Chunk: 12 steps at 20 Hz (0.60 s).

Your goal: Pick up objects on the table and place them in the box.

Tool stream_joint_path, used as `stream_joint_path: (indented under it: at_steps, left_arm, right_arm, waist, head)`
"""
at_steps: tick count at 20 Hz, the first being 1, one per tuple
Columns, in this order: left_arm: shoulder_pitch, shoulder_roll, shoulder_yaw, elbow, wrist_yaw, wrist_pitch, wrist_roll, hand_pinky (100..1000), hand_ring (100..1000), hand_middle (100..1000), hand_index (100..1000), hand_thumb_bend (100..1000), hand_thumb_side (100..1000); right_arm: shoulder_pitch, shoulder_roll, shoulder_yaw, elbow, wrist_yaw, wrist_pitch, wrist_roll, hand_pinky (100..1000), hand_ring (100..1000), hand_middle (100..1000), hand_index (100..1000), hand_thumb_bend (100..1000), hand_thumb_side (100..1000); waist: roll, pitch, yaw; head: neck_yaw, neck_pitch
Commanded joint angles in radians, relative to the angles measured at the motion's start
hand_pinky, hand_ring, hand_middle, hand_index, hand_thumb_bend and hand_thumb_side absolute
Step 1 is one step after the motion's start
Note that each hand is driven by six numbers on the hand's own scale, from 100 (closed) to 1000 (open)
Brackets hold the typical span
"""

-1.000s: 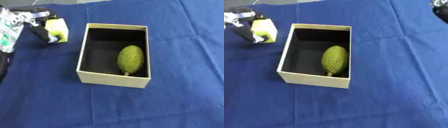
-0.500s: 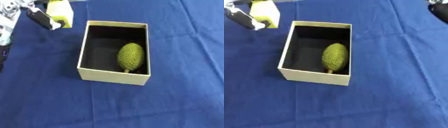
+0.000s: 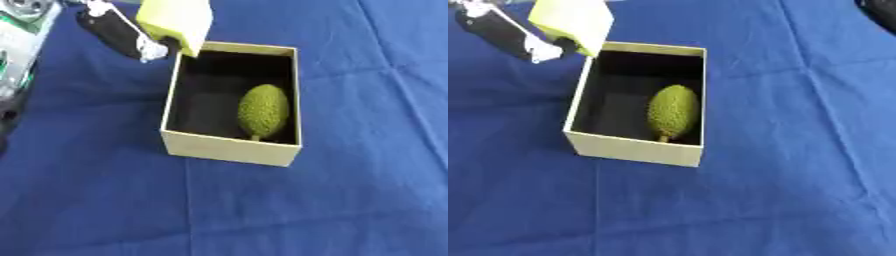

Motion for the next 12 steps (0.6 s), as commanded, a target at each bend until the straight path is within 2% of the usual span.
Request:
stream_joint_path:
  at_steps: [1, 5, 12]
  left_arm:
    - [-0.004, -0.009, -0.035, -0.067, 0.012, 0.009, -0.028, 678, 664, 582, 736, 100, 142]
    - [0.019, -0.048, -0.067, -0.039, -0.038, 0.020, -0.055, 679, 670, 586, 736, 100, 139]
    - [0.057, -0.118, -0.101, 0.047, -0.163, -0.002, -0.017, 685, 677, 593, 740, 100, 127]
  right_arm:
    - [-0.016, -0.016, -0.012, -0.015, -0.005, 0.003, 0.002, 840, 764, 747, 791, 151, 635]
    - [-0.016, -0.013, -0.009, -0.015, -0.007, 0.002, 0.006, 841, 764, 747, 791, 148, 637]
    - [-0.009, -0.009, -0.011, -0.015, -0.007, 0.003, 0.006, 842, 764, 745, 790, 145, 639]
  waist:
    - [-0.007, -0.032, 0.002]
    - [-0.006, -0.033, 0.006]
    - [-0.006, -0.029, 0.009]
  head:
    - [-0.006, 0.008]
    - [-0.007, 0.012]
    - [-0.007, 0.008]
